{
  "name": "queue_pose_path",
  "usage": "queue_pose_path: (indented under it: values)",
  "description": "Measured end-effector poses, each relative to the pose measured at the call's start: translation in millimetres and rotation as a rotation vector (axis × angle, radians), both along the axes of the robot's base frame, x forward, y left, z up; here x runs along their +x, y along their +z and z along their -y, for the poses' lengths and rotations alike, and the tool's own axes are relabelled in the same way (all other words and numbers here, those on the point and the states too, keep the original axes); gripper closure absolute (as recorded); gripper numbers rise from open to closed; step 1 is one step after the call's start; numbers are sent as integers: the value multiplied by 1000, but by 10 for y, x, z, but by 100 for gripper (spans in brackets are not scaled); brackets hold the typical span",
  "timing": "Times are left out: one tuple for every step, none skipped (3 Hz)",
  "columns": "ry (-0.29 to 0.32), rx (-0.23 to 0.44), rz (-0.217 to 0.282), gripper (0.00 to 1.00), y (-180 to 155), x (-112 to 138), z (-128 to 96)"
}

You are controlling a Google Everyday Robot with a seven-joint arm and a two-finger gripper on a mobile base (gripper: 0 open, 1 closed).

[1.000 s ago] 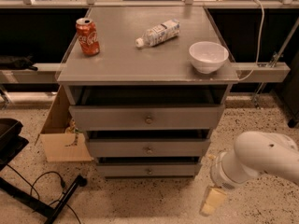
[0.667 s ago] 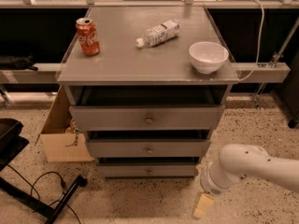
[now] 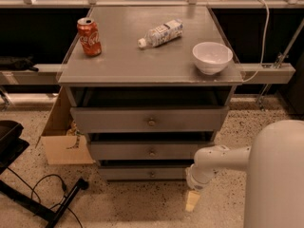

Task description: Open bottom drawer

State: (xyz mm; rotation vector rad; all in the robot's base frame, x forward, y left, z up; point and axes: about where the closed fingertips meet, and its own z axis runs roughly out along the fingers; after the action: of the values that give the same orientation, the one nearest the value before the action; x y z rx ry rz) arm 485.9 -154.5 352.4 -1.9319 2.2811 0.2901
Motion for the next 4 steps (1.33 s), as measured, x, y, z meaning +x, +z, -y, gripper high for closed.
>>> queue_pose_path:
  values:
    - [-1,0,-3,0,-56,8,-15]
    - [4,-7,-6,0,-217,17,-71]
    - [38,-54,57,0,-757,349,-176]
    - [65,-84,102,0,-1060,596,-263]
